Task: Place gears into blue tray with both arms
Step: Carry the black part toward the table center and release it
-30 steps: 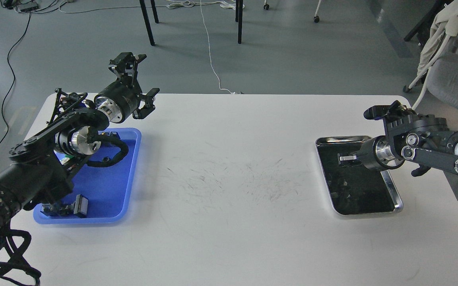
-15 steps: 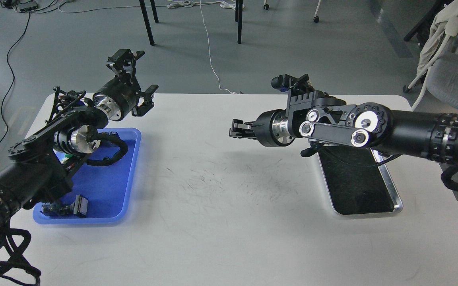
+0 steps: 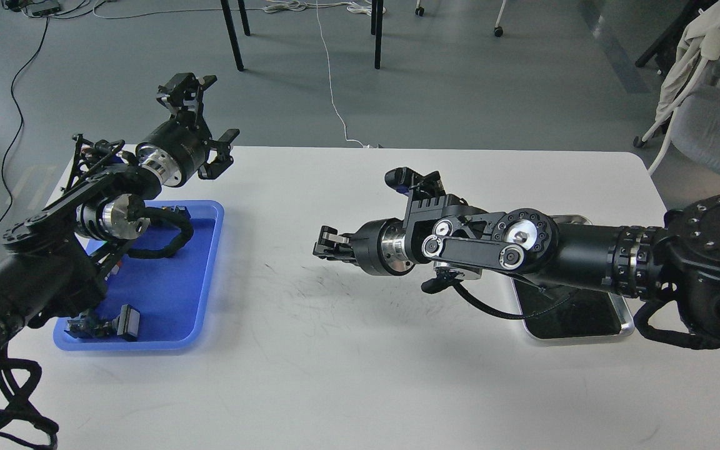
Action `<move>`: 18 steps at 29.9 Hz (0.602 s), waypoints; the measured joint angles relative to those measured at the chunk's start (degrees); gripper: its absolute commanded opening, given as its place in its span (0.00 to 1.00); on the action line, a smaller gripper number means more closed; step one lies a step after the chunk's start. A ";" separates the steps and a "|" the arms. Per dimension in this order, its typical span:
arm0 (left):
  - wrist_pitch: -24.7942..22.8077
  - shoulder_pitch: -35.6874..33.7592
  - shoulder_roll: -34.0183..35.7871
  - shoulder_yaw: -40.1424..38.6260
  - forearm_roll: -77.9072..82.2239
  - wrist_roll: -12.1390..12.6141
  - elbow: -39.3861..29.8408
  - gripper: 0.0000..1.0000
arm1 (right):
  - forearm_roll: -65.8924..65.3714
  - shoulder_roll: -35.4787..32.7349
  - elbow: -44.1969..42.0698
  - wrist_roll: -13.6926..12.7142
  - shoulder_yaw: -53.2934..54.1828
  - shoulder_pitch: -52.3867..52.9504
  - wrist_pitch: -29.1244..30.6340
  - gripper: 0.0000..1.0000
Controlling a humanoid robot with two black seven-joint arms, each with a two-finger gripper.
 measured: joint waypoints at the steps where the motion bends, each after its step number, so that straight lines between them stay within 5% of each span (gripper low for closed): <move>1: 0.00 0.00 -0.05 0.00 0.00 -0.05 0.00 0.98 | 0.00 -0.04 0.61 0.00 -0.15 -0.29 0.00 0.05; 14: 0.02 -0.04 -0.04 0.10 0.00 -0.14 -0.02 0.97 | -2.53 -0.02 2.03 -0.71 -3.77 -4.25 -0.55 0.13; 16: 0.02 -0.02 -0.04 0.11 0.00 -0.14 -0.02 0.98 | -2.70 -0.03 1.59 -0.71 -3.77 -4.38 -0.65 0.32; 18: 0.02 0.00 -0.03 0.11 0.00 -0.14 -0.02 0.98 | -2.90 -0.02 1.46 -0.71 -3.78 -4.43 -0.93 0.62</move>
